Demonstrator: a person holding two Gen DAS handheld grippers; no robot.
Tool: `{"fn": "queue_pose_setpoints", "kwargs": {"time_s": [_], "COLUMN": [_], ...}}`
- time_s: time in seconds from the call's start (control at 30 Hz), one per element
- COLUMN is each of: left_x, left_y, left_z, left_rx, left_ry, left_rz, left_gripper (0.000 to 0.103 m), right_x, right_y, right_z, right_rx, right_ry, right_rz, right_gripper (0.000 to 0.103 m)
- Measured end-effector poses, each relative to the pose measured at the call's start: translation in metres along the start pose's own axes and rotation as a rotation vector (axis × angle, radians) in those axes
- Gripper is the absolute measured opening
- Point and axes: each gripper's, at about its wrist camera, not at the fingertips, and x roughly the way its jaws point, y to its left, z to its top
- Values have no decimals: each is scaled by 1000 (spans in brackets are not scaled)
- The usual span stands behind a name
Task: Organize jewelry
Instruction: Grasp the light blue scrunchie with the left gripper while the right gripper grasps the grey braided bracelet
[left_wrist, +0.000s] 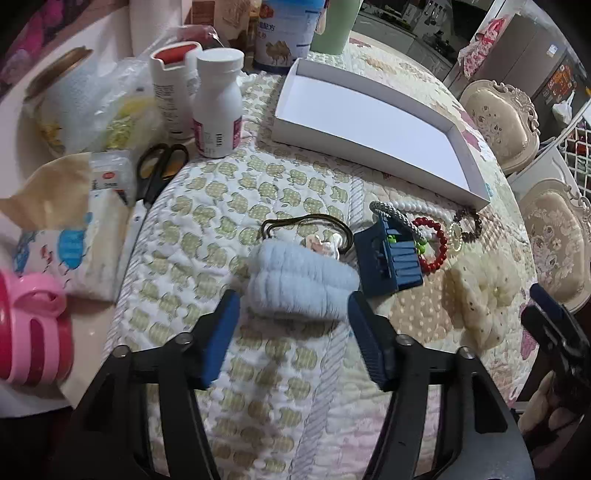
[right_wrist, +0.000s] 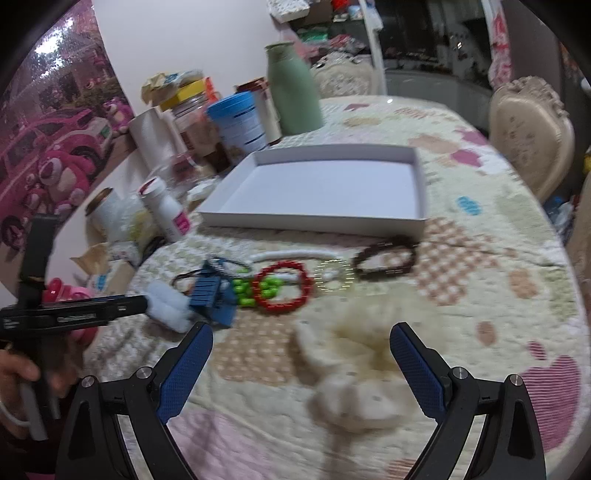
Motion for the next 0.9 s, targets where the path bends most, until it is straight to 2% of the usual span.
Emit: {"fn": "queue_pose_setpoints", "kwargs": {"time_s": [0.1,0.17,0.3,0.37,0.47,0.6,0.7,0.83,0.9], "left_x": [11,18,30,33,36,37,38,34,33], "left_y": [0,1,4,3,2,4,7,8,6], "left_z": [7,12,16,16,15,17,18,20,20], "left_rx": [2,-1,-7,8,16,16,16,33,47], "left_ry": [19,35,58,63,57,44,41,31,25], "left_rz": [-12,-8,-30,-32,-41,-40,-42,-33,-23], "left_gripper": [65,65,65,65,63,47,41,33,30], "right_x": [11,21,44,56,76,91,98,106,113], "right_y": [11,17,24,28,33,33,38,48,52], "right_z": [7,12,28,36,44,50,53,54,51], "right_rx": [-15,-31,-33,-40,-74,-91,-110,-152,-167], "right_ry": [7,10,37,52,86,131,147,165,181], "right_rz": [23,37,106,131,167,216,234,247,254], "right_gripper": [95,86,76,64,55,52,50,36,23]}}
